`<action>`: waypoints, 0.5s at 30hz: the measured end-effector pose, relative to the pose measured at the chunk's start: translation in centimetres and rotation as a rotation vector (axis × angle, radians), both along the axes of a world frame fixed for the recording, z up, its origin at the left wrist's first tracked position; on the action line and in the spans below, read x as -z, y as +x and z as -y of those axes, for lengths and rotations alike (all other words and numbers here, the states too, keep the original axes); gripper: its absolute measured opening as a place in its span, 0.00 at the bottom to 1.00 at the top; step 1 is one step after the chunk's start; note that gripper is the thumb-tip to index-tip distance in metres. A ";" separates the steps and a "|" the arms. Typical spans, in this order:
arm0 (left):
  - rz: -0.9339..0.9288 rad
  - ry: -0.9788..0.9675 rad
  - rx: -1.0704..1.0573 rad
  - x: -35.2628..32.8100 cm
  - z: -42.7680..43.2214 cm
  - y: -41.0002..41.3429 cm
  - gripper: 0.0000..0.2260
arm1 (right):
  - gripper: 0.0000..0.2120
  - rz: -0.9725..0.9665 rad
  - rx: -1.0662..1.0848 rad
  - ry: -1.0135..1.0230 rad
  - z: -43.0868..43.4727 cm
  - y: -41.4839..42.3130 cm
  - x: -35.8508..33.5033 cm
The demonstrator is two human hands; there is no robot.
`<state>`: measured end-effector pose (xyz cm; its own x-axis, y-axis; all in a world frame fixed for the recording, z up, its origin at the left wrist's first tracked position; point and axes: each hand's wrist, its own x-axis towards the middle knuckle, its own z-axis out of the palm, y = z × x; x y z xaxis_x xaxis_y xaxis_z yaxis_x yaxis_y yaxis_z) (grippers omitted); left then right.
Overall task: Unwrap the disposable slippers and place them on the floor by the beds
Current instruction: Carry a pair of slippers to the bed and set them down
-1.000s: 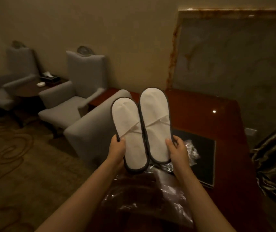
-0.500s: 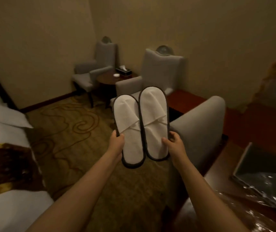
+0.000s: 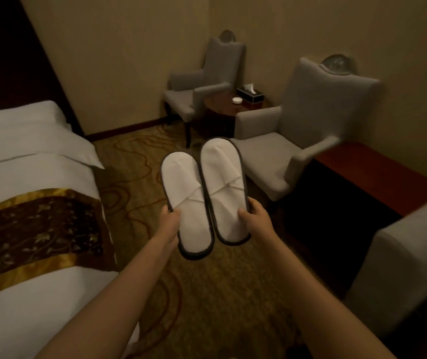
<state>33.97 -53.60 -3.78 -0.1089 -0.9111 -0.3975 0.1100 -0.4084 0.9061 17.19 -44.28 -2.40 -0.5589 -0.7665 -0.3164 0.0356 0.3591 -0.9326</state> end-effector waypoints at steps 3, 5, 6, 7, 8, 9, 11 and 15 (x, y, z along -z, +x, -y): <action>-0.021 0.025 -0.074 2.0 4.1 0.5 0.18 | 0.24 0.019 -0.068 0.025 4.8 0.3 0.7; -0.028 0.043 -0.109 3.1 7.4 0.6 0.17 | 0.24 0.040 -0.121 0.035 8.7 0.1 1.5; -0.030 0.053 -0.126 3.6 9.2 0.6 0.17 | 0.24 0.045 -0.144 0.042 10.9 -0.1 1.9; -0.036 0.058 -0.137 4.0 11.0 0.7 0.18 | 0.24 0.048 -0.163 0.047 13.0 -0.2 2.3; -0.041 0.061 -0.146 4.2 12.9 0.6 0.18 | 0.24 0.049 -0.179 0.046 15.2 -0.4 2.6; -0.040 0.060 -0.161 4.5 14.9 0.6 0.19 | 0.23 0.048 -0.194 0.046 17.6 -0.7 3.0; -0.028 0.062 -0.195 4.9 18.5 0.7 0.19 | 0.22 0.037 -0.222 0.061 22.2 -1.0 3.6; -0.005 0.138 -0.233 5.6 25.3 1.5 0.20 | 0.24 0.019 -0.307 0.127 30.4 -0.9 4.2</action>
<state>35.43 -78.89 -9.37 0.0948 -0.8491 -0.5196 0.2194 -0.4913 0.8429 16.27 -74.71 -6.59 -0.3014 -0.8517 -0.4287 -0.0754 0.4695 -0.8797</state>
